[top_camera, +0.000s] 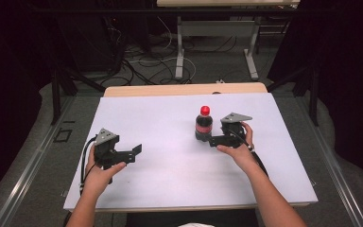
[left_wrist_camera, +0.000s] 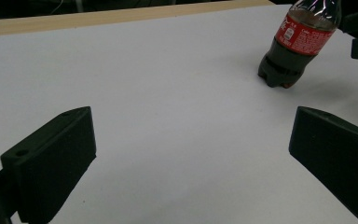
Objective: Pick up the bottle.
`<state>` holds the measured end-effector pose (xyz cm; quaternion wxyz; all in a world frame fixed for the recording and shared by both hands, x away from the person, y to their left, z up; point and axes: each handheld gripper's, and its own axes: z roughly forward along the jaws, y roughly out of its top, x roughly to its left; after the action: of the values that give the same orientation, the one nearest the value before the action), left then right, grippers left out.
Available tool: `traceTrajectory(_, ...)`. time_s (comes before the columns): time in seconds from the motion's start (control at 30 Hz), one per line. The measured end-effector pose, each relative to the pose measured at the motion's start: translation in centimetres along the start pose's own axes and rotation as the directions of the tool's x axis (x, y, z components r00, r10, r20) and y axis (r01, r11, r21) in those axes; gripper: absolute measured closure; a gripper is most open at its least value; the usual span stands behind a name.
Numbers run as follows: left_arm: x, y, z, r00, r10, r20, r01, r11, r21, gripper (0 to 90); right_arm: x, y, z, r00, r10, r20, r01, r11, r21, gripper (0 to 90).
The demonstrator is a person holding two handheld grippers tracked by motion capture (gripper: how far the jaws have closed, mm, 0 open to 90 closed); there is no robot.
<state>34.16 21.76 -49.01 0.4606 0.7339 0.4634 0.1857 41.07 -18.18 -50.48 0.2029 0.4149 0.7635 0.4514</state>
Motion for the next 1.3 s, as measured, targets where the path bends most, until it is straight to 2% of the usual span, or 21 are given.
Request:
traceTrajectory(0.13, 0.1, -0.1, 0.0, 0.9998, 0.019, -0.010, -0.019, 0.9998, 0.010, 0.7, 0.2, 0.8, 1.7, 0.9998, -0.022, -0.002, 0.022, 1.000, 0.008, 14.2)
traceTrajectory(0.2, 0.1, -0.2, 0.1, 0.9998, 0.018, -0.008, -0.018, 0.9997, 0.014, 0.7, 0.1, 0.9, 2.2, 0.9995, -0.031, 0.002, 0.031, 1.000, 0.002, 14.6)
traceTrajectory(0.33, 0.2, -0.3, 0.2, 0.9999, 0.008, -0.006, -0.008, 0.9998, 0.019, 0.7, 0.2, 0.9, 3.4, 0.9994, -0.025, -0.023, 0.025, 1.000, 0.001, 15.2)
traceTrajectory(0.37, 0.3, -0.3, 0.3, 0.9999, 0.009, -0.008, -0.009, 0.9998, 0.019, 0.7, 0.1, 0.9, 3.6, 0.9990, -0.040, -0.021, 0.040, 0.999, 0.006, 15.5)
traceTrajectory(0.43, 0.3, -0.3, 0.3, 0.9998, 0.015, -0.011, -0.015, 0.9997, 0.020, 0.7, 0.3, 0.9, 4.0, 0.9991, -0.026, -0.034, 0.025, 1.000, -0.007, 15.5)
traceTrajectory(0.53, 0.3, -0.3, 0.3, 0.9999, 0.008, -0.009, -0.008, 0.9998, 0.018, 0.7, 0.2, 1.0, 4.5, 0.9994, -0.021, -0.028, 0.021, 1.000, -0.006, 16.5)
traceTrajectory(0.63, 0.4, -0.3, 0.2, 0.9997, 0.020, -0.012, -0.020, 0.9995, 0.025, 0.7, 0.2, 1.1, 4.7, 0.9995, -0.021, -0.023, 0.021, 1.000, 0.002, 17.3)
traceTrajectory(0.73, 0.4, -0.3, 0.3, 0.9999, 0.013, -0.009, -0.012, 0.9996, 0.025, 0.7, 0.2, 1.1, 4.9, 0.9996, -0.024, -0.016, 0.025, 1.000, 0.005, 19.5)
traceTrajectory(0.83, 0.4, -0.4, 0.3, 0.9999, 0.010, -0.007, -0.010, 0.9995, 0.031, 0.7, -0.1, 1.0, 5.1, 0.9999, -0.012, -0.005, 0.012, 1.000, 0.021, 26.4)
traceTrajectory(0.93, 0.4, -0.3, 0.3, 0.9998, 0.015, -0.008, -0.015, 0.9994, 0.032, 0.7, -0.1, 1.0, 5.0, 1.0000, -0.006, -0.007, 0.006, 1.000, 0.023, 26.7)
traceTrajectory(1.1, 0.4, -0.4, 0.3, 0.9998, 0.017, -0.009, -0.017, 0.9993, 0.033, 0.7, 0.2, 1.1, 4.8, 0.9991, -0.038, 0.017, 0.038, 0.999, 0.025, 28.0)
traceTrajectory(1.23, 0.3, -0.4, 0.3, 1.0000, 0.004, -0.005, -0.004, 0.9996, 0.027, 0.7, 0.0, 1.2, 4.5, 0.9994, -0.033, 0.011, 0.032, 0.999, 0.036, 28.5)
traceTrajectory(1.3, 0.3, -0.3, 0.3, 0.9999, 0.014, -0.006, -0.014, 0.9996, 0.025, 0.7, 0.0, 1.3, 4.3, 0.9995, -0.032, 0.009, 0.031, 0.999, 0.039, 28.8)
